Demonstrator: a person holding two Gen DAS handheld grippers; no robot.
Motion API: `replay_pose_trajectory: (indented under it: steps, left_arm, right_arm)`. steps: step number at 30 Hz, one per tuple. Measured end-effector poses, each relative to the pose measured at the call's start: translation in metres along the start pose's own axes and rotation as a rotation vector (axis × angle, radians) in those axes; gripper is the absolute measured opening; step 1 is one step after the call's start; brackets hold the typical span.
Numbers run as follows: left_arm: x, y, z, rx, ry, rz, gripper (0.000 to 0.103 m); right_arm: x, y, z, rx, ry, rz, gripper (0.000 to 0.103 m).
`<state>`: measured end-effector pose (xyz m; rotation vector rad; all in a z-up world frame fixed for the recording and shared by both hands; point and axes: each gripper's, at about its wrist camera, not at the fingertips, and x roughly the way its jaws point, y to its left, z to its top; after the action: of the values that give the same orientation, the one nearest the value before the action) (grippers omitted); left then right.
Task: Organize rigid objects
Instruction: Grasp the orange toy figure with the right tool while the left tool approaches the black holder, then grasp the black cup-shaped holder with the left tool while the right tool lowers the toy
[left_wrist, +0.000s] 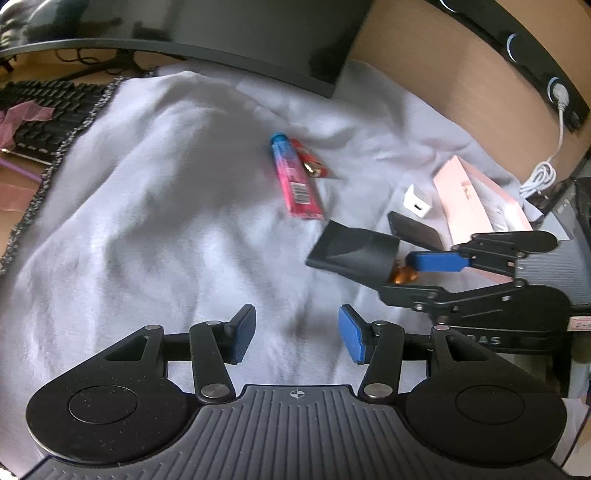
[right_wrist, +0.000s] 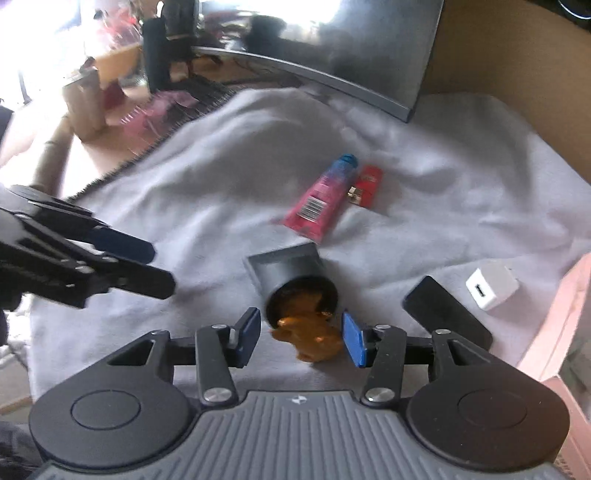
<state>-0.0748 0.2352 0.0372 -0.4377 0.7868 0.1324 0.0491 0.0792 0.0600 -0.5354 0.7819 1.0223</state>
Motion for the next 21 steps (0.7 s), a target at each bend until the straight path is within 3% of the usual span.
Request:
replay_pose_trajectory:
  steps: [6, 11, 16, 21]
  left_arm:
    - [0.006, -0.013, -0.002, 0.033, 0.027, -0.016, 0.054]
    - [0.011, -0.027, -0.002, 0.095, 0.031, -0.033, 0.054]
    - [0.013, -0.047, 0.012, 0.274, -0.016, -0.034, 0.054]
    - [0.042, -0.061, 0.024, 0.375, 0.044, -0.023, 0.054]
  right_arm:
    - [-0.013, 0.0, -0.014, -0.021, 0.022, -0.084, 0.044]
    - [-0.05, -0.016, -0.048, -0.007, 0.059, -0.142, 0.044]
    - [-0.077, -0.049, -0.088, 0.154, 0.115, -0.209, 0.044]
    - [-0.095, -0.061, -0.122, 0.307, 0.114, -0.257, 0.046]
